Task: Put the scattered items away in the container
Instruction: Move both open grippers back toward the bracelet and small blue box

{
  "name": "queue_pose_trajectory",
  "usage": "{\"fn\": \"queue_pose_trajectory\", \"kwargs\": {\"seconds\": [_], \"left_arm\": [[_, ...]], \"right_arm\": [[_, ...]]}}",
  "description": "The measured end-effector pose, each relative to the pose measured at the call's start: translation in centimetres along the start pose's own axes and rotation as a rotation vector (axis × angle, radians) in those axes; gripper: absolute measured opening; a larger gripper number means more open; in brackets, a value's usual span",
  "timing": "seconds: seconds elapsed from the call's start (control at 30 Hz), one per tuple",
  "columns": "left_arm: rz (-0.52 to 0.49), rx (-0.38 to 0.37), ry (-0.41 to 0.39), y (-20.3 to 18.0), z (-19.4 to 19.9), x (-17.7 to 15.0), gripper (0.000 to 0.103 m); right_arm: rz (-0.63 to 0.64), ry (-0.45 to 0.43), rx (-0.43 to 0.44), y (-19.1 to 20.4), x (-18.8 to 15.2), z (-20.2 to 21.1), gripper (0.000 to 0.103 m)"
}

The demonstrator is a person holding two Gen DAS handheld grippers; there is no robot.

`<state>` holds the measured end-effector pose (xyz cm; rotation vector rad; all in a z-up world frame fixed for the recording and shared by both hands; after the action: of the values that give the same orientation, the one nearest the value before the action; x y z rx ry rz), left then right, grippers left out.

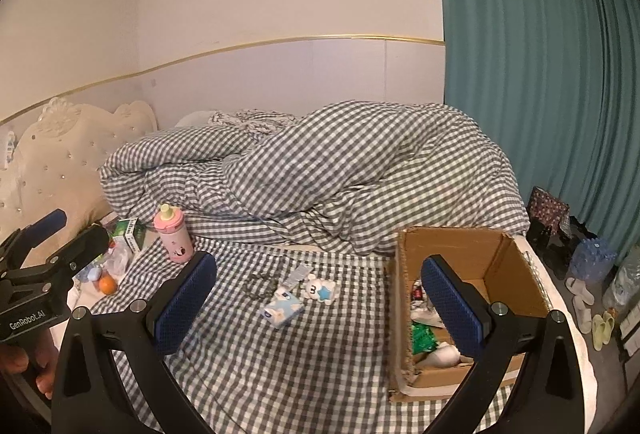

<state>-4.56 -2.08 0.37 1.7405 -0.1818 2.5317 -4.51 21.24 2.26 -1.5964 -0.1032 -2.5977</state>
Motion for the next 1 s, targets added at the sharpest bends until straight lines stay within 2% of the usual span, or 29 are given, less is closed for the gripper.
{"fn": "queue_pose_trajectory", "kwargs": {"seconds": [0.37, 1.0], "left_arm": [[0.019, 0.042, 0.012, 3.3, -0.2, 0.1, 0.103], [0.014, 0.055, 0.133, 4.3, -7.7, -3.1, 0.103]], "right_arm": [[0.021, 0.013, 0.042, 3.3, 0.4, -1.7, 0.103], [0.023, 0.111, 0.062, 4.1, -1.6, -8.7, 0.103]]}}
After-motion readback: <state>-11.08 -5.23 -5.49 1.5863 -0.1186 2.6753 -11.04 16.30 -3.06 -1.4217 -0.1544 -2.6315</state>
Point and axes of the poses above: each gripper's, at about its wrist camera, not at the fingertips, and z roughly against the way its jaws point, y to its left, x to its top, the point moved 7 cm from there along -z, roughly the way its jaws point, and after that the axes turned 2 degrees about -x, right-handed, at the moved point
